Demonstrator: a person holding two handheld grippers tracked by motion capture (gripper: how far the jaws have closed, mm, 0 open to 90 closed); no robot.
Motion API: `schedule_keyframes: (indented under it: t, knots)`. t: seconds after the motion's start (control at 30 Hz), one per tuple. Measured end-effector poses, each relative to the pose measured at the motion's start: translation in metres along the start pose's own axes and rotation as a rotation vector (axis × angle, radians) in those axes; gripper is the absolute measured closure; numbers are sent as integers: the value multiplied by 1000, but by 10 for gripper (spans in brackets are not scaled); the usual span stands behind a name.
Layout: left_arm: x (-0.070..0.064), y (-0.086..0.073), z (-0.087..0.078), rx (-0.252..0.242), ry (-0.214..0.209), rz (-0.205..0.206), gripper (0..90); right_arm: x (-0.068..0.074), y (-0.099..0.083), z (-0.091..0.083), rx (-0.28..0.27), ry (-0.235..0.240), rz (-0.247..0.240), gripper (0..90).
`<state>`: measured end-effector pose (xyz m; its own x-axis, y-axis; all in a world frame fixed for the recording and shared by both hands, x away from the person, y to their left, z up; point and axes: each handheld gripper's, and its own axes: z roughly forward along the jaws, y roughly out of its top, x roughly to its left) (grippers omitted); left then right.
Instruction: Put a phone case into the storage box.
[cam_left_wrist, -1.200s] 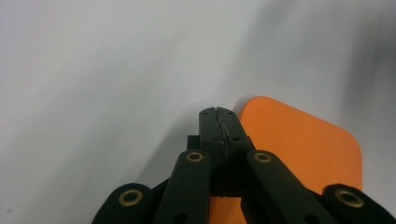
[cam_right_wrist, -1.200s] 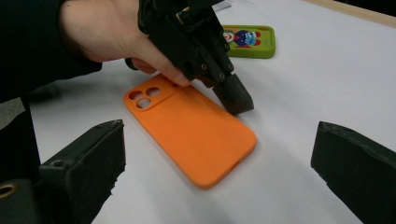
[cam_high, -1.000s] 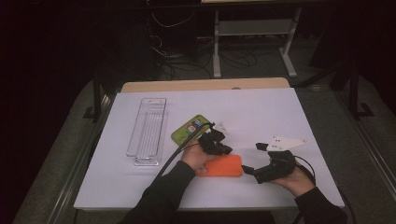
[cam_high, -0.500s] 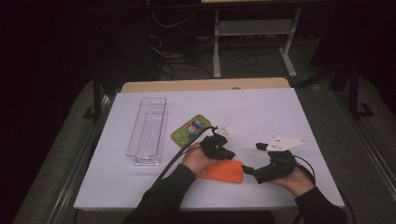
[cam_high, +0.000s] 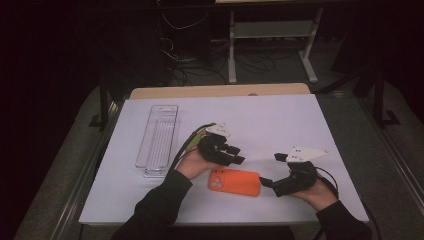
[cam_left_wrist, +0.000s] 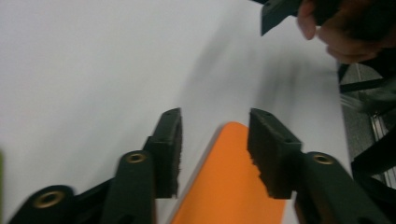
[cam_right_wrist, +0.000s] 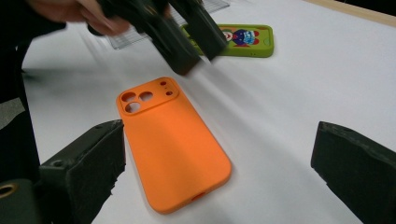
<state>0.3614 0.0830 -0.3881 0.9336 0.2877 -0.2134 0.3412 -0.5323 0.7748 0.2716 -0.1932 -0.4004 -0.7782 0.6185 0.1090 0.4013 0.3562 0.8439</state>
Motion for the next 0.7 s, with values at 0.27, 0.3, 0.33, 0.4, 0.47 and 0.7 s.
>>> schedule_keyframes:
  t: [0.27,0.3,0.33,0.4,0.47,0.7]
  knots:
    - [-4,-22,-60,-90,33,-4,303,-1,-1,0,-1,-6,0,24]
    - [-4,-26,-67,-102,44,-5,303,-1,-1,0,-1,-6,0,24]
    - [-4,-30,-74,-108,58,-10,282,-1,-2,0,0,-5,1,24]
    - [-5,-39,-89,-142,92,-17,244,-1,-2,1,-1,-4,2,24]
    - [-5,-47,-104,-184,130,-27,202,-1,-2,1,-2,-6,3,24]
    - [-9,-77,-145,-250,194,-35,142,-1,-2,1,-8,-9,0,24]
